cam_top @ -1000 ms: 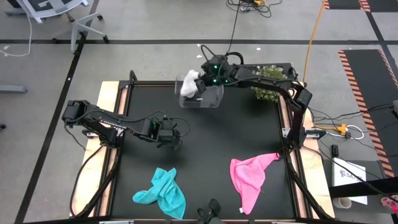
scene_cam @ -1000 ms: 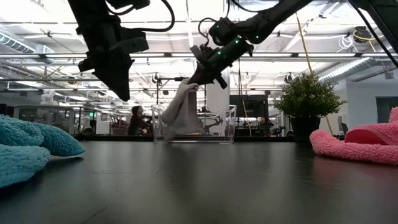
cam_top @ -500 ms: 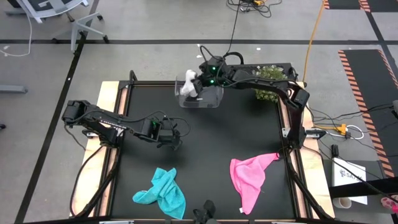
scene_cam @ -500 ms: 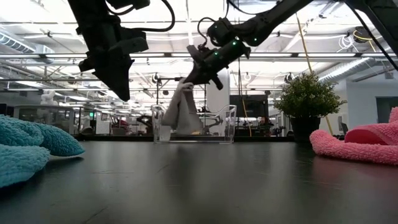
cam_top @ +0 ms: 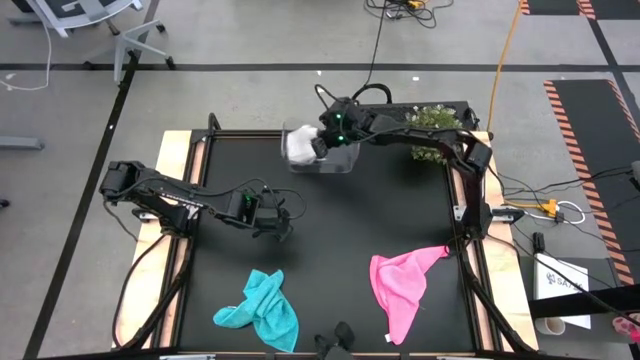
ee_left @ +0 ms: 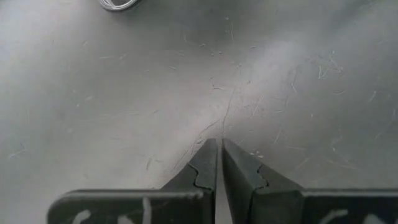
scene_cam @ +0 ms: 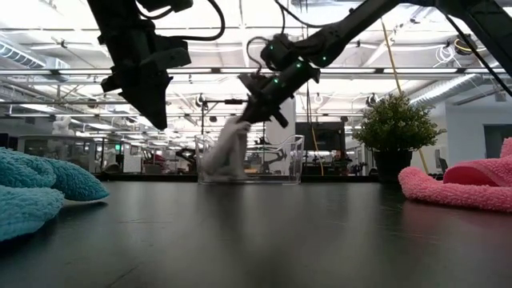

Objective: Fold microfiber towels
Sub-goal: Put the gray microfiber cloth into the transparent bin, then fold the light blue microfiber cloth

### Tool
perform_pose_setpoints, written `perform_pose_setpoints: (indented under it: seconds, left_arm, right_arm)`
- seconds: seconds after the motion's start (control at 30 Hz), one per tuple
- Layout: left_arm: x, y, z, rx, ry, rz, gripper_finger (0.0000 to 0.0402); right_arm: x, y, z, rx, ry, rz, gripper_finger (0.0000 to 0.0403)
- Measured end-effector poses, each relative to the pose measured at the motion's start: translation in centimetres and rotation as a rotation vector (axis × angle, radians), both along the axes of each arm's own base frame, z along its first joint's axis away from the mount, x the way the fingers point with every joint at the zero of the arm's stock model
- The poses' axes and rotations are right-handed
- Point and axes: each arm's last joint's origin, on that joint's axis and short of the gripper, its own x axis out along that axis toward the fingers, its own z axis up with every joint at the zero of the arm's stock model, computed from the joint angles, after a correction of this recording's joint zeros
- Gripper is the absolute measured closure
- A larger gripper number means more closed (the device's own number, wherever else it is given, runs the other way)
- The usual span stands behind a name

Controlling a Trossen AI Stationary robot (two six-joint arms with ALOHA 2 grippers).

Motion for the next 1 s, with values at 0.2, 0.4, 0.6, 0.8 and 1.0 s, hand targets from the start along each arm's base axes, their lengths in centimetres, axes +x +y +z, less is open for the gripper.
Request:
perform_pose_setpoints:
  seconds: [0.2,0.4,0.6,0.8,1.0]
  left_arm:
    - [0.0,0.0,0.0,0.000,0.000,0.001,0.0376]
    - [0.0,0.0,0.0,-0.001,-0.001,0.003,0.0376]
    - [0.1,0.0,0.0,-0.002,-0.010,0.003,0.0376]
    - [0.3,0.0,0.1,-0.004,-0.032,-0.001,0.0376]
    - [0.4,-0.1,0.1,-0.005,-0.044,-0.003,0.0376]
  right_arm:
    - [-1.1,-0.1,-1.1,-0.049,0.175,-0.009,0.0395]
    - [-1.6,-0.1,-1.5,-0.136,0.285,0.001,0.0345]
    - [-1.9,-0.1,-1.6,-0.171,0.346,-0.025,0.0289]
    - [-2.3,0.7,0.2,-0.198,0.339,-0.001,0.0273]
    - [-2.9,1.2,2.4,-0.262,0.308,0.003,0.0279]
